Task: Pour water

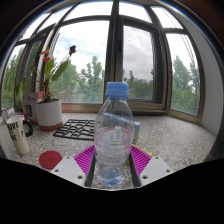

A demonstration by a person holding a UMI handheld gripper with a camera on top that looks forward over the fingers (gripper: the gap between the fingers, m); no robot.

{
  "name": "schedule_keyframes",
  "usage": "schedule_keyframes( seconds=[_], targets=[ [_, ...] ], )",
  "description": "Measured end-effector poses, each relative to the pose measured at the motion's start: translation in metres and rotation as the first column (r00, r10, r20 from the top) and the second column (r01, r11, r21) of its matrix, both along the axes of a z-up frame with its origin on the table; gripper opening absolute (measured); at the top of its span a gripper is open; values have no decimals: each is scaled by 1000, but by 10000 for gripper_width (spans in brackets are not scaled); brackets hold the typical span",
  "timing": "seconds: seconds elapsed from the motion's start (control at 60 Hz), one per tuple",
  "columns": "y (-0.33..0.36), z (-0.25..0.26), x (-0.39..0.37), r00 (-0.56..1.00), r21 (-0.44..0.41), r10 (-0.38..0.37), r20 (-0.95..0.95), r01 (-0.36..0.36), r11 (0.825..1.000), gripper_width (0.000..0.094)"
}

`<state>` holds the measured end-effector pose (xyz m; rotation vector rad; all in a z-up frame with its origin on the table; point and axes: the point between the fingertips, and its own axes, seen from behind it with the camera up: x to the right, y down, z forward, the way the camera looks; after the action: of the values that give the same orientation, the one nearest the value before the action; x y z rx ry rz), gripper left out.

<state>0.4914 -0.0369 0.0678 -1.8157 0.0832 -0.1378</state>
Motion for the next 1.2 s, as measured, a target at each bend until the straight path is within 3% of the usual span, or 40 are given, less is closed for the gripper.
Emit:
schedule_keyframes(
  seconds=[0.233, 0.45, 0.633, 0.75, 0.883, 0.983, 1.083, 1.2],
  targets=[
    [2, 3, -1, 997, 26, -43, 63, 42, 999, 308],
    [-15, 55, 11, 964, 56, -185, 193, 177, 983, 308],
    [-18, 167, -1, 761, 201, -309, 571, 235, 951, 306],
    [-8, 237, -42, 468, 273, -322, 823, 171, 947, 306],
    [11, 281, -119, 6, 272, -272, 962, 22, 962, 305],
    [29, 274, -172, -255, 187, -206, 945, -97, 977, 305],
    [46, 249, -204, -451, 71, -132, 883, -150, 986, 308],
    [58, 213, -241, -623, -60, -91, 777, -217, 974, 307]
  ],
)
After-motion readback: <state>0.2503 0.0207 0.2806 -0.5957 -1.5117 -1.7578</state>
